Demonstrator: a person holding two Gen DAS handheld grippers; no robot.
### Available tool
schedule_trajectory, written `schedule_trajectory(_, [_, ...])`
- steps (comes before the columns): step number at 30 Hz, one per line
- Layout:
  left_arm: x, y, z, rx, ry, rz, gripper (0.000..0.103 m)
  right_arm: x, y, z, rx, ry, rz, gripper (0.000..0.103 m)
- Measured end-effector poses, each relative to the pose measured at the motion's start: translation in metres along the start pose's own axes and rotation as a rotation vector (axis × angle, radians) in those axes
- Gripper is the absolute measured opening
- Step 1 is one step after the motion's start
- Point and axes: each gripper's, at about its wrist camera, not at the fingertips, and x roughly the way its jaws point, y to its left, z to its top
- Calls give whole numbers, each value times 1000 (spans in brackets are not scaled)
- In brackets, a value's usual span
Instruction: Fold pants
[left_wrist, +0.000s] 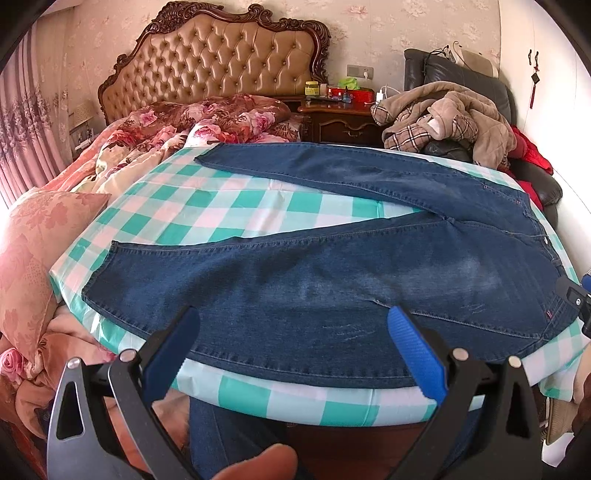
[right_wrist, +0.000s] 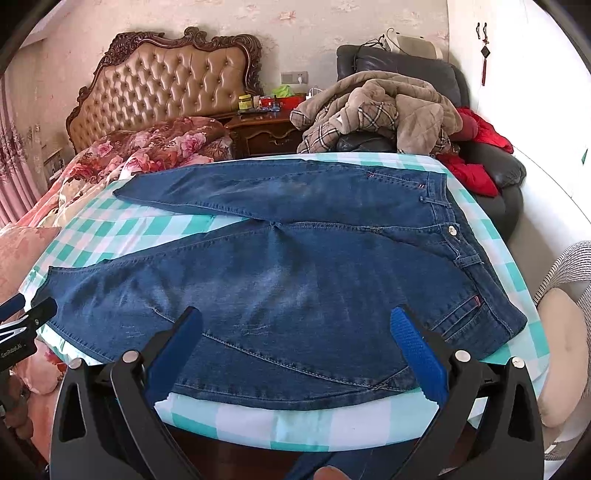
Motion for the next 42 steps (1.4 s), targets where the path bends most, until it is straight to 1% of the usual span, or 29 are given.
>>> schedule_trajectory(42, [3, 2, -5, -18, 9, -6, 102, 1, 4, -6, -2, 8, 9, 99])
